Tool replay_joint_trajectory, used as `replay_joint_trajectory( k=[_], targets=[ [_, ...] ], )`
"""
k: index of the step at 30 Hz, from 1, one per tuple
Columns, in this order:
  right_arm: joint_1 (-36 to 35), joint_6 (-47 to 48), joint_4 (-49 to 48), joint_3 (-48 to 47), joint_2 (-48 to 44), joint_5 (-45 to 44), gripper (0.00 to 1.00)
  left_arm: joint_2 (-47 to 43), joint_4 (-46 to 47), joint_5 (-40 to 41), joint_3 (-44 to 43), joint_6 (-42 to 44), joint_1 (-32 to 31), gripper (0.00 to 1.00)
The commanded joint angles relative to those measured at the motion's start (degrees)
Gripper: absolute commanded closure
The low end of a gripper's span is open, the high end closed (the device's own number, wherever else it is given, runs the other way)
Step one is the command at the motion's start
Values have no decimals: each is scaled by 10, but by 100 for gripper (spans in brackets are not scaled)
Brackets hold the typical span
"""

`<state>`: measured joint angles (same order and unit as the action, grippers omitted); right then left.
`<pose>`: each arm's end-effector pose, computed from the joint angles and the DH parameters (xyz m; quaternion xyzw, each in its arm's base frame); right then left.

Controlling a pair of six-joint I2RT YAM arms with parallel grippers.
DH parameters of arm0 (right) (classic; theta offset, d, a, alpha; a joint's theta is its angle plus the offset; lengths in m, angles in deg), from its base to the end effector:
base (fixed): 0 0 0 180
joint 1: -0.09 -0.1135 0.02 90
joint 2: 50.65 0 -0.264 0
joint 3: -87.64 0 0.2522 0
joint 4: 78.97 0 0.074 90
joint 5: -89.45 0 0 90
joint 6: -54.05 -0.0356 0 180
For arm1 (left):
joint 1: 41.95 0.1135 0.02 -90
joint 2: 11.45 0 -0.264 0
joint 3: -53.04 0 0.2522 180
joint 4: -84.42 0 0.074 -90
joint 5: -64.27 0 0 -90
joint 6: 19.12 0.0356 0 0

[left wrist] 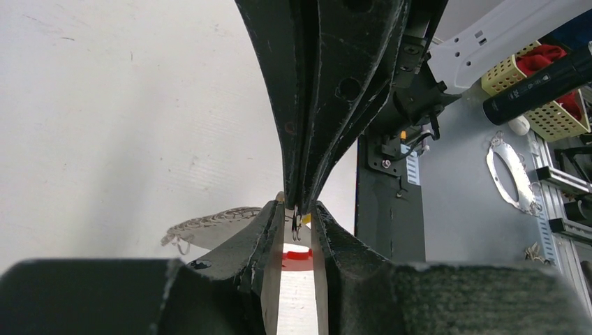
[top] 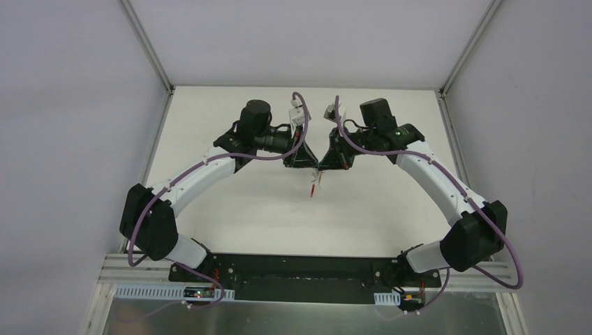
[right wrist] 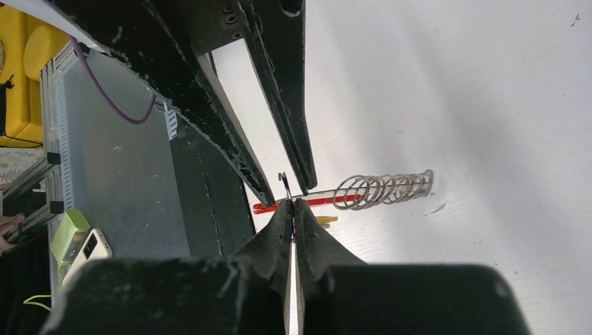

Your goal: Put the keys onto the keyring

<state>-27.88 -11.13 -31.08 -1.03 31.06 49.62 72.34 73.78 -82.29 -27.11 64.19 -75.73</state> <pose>0.2569 0.1674 0.3419 -0.5240 0.6597 0.3959 0.3653 0.2610 -0.2103 0.3368 0.4455 0.6078 -0.5379 0.3777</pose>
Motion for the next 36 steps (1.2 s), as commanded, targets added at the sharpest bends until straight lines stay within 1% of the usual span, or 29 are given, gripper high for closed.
replay_joint_trajectory(
  k=[1,10,14,16,21,23,24,26,28,31,33,36],
  targets=[
    [-3,10,-3,-24,-1,13,100,0,-2,-13,-21,6,-5,81],
    [-3,10,-5,-24,1,12,100,-2,-9,-18,-16,13,-5,88],
    [-3,8,-6,-24,0,10,100,0,-9,-20,-15,12,-5,94],
    [-3,6,-7,-25,0,9,100,0,-9,-20,-15,11,-5,100],
    [-2,-1,-15,-24,-3,2,100,-2,-28,-5,-23,6,-5,100],
    [-1,-4,-20,-22,-4,1,100,-2,-70,5,-36,17,-4,100],
    [1,-5,-21,-20,-5,2,98,-3,-86,9,-42,25,-4,100],
    [5,-7,-25,-15,-9,5,90,-10,-95,15,-44,32,-3,100],
    [12,-12,-35,-5,-19,12,80,-23,-86,20,-36,32,-1,100],
    [26,-25,-59,11,-36,25,69,-39,-58,24,-20,14,2,100],
    [32,-28,-66,17,-44,34,65,-45,-36,24,-8,-8,4,100],
    [35,-29,-71,20,-51,41,62,-48,-5,21,3,-38,5,100]
  ],
)
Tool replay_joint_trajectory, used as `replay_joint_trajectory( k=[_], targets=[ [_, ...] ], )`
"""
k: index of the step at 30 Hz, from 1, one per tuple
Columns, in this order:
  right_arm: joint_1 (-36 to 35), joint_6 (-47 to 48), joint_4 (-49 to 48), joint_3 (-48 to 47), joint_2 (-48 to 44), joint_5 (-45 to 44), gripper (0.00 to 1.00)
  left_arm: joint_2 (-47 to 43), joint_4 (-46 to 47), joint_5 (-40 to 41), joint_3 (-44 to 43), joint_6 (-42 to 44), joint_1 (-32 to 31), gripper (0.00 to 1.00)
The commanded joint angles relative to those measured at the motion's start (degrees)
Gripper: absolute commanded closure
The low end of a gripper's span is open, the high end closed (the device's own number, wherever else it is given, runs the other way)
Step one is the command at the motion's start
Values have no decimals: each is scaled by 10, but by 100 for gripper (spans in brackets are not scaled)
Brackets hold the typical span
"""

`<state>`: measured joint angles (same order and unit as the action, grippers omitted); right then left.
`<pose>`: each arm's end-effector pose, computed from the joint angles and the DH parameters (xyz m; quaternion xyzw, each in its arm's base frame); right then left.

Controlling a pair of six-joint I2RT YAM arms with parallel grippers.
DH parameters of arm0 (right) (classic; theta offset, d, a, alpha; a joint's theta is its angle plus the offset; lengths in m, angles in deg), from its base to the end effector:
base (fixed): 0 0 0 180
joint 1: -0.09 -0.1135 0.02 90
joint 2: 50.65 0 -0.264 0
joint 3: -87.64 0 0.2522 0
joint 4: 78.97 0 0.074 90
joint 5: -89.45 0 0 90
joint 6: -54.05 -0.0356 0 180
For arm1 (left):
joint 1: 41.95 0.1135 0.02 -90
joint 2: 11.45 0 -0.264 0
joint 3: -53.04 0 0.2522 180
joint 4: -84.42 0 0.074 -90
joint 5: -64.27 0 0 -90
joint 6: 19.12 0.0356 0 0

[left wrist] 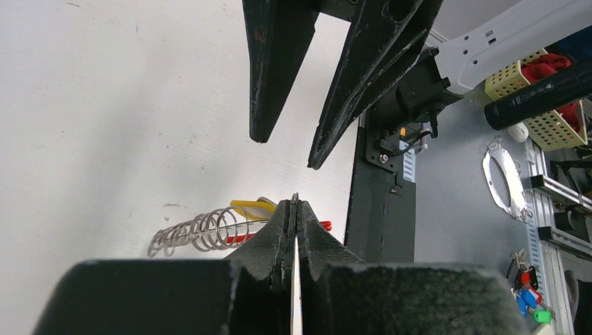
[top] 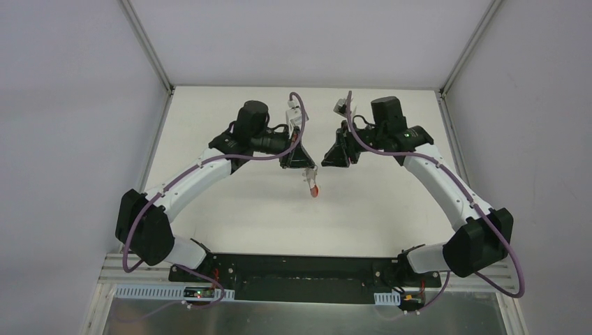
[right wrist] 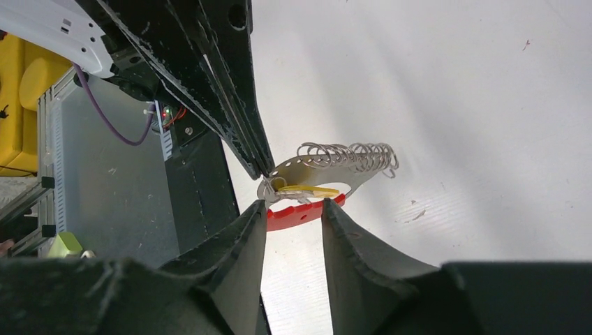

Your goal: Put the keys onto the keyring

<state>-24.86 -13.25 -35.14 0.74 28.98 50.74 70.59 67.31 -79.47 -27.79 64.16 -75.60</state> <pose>0.2603 0.1517 0.3478 -0.5033 0.6580 0.3945 0.3977 0.2553 -0.2044 0.3398 0.4257 0.6416 -0.5241 0.3638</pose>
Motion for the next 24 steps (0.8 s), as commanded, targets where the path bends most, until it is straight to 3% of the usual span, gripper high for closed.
replay_joint_trajectory(
  k=[1,11,24],
  targets=[
    [5,-8,-31,2,-29,32,62,-30,69,-9,12,-47,3,100],
    [4,-26,-45,2,-18,78,63,-10,238,-22,49,-210,13,100],
    [5,-33,-54,5,-13,85,75,4,307,-31,66,-263,23,100]
  ],
)
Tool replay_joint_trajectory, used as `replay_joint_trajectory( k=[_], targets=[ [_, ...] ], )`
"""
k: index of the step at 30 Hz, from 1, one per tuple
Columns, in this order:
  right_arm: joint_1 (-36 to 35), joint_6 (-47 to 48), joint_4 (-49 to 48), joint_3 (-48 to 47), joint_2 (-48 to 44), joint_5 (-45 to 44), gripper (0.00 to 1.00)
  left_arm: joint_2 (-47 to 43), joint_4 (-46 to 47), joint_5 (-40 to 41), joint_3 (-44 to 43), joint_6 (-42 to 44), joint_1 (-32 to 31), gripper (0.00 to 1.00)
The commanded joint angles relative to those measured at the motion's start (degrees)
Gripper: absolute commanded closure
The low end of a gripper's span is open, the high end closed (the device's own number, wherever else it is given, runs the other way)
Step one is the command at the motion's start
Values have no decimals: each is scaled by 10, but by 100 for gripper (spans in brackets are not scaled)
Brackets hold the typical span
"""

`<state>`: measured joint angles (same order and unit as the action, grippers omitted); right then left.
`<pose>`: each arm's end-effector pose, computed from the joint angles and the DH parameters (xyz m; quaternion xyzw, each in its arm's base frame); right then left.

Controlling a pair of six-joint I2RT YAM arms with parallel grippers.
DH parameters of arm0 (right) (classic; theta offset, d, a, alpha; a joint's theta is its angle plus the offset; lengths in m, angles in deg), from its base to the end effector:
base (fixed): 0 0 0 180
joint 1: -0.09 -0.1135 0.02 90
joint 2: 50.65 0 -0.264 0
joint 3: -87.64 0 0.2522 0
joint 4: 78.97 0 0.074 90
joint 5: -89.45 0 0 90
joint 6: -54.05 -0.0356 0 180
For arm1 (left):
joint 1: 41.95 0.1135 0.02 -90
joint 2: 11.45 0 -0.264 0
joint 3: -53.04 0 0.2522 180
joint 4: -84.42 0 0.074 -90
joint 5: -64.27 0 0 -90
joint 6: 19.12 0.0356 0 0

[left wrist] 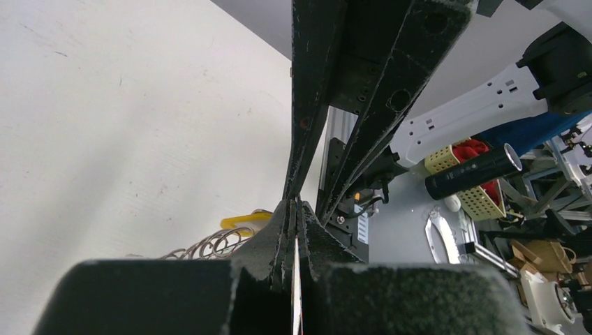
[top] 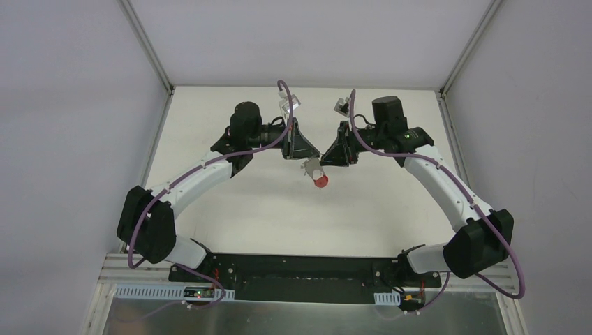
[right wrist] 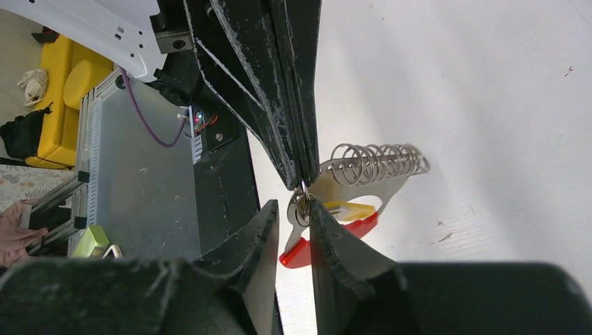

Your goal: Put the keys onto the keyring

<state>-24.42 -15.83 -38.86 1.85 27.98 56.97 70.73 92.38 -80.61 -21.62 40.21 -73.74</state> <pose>0.2572 0.1503 0.3531 -0.5050 0.6253 0.4385 0.4021 0.2640 -0.1979 0.3428 0.3332 0.6219 -0.6042 0.3704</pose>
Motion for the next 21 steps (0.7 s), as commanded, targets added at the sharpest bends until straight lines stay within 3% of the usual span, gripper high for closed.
replay_joint_trajectory(
  k=[1,21],
  targets=[
    [1,-9,-17,-8,-2,24,76,3,56,-20,5,-23,4,100],
    [14,-31,-35,-5,1,40,88,12,67,-35,12,-19,5,100]
  ],
)
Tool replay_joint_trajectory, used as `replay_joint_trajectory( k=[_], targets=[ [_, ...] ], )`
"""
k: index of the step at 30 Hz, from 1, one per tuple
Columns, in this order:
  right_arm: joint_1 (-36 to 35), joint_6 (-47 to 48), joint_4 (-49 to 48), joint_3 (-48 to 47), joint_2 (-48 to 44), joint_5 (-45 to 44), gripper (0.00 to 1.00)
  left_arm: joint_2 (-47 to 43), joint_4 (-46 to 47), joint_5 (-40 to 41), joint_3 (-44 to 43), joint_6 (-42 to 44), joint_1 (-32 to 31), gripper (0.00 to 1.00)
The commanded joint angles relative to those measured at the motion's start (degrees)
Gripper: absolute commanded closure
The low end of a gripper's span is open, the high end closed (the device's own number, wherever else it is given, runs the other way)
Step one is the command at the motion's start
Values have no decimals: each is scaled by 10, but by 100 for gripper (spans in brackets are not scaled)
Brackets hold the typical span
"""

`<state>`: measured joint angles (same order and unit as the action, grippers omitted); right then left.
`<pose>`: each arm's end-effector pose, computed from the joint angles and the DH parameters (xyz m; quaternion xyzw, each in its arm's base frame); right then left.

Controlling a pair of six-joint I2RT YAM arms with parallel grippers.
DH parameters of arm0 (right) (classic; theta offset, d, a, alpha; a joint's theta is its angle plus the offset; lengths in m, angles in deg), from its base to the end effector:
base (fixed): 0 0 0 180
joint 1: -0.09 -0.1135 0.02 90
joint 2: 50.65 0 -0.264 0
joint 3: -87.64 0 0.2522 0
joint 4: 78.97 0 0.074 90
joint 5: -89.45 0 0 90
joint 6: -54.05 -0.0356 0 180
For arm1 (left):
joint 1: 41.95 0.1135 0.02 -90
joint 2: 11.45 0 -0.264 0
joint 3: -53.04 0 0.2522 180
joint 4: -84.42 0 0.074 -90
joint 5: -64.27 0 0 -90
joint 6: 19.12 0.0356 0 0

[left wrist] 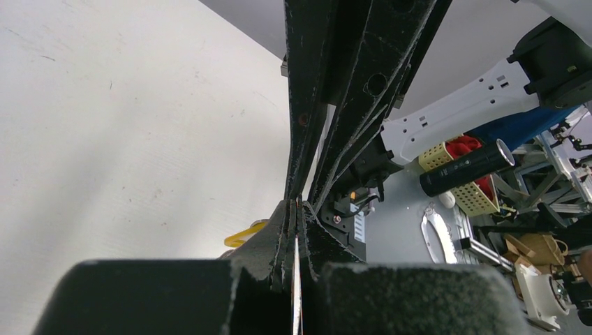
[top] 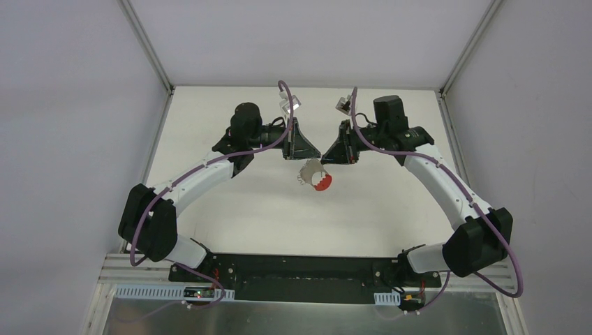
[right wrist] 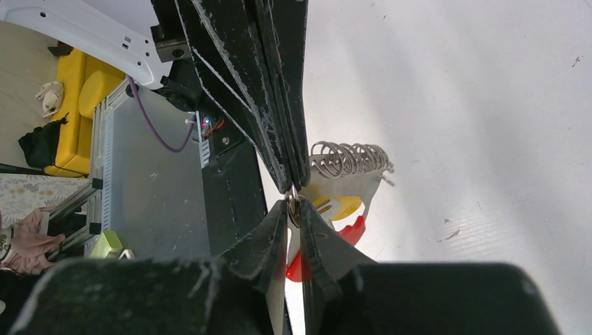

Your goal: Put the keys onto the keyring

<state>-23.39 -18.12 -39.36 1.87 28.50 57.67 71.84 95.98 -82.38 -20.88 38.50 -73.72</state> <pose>0.2618 0.1467 0.3514 -0.4881 0.6365 0.4475 0.3954 0.2662 -0.1998 0.3382 0.3386 0.6122 -0.6156 0.3627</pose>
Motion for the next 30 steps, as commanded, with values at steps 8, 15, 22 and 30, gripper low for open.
replay_joint_trajectory(
  k=[8,15,22,30],
  targets=[
    [7,-14,-33,-5,-3,40,91,2,33,-25,5,2,5,100],
    [8,-14,-33,-3,-4,40,100,2,26,-29,6,15,6,100],
    [5,0,-26,1,-14,24,100,2,2,-30,-1,45,5,100],
    [-17,38,3,7,-20,-25,100,6,-66,-32,-30,103,6,90]
  ],
)
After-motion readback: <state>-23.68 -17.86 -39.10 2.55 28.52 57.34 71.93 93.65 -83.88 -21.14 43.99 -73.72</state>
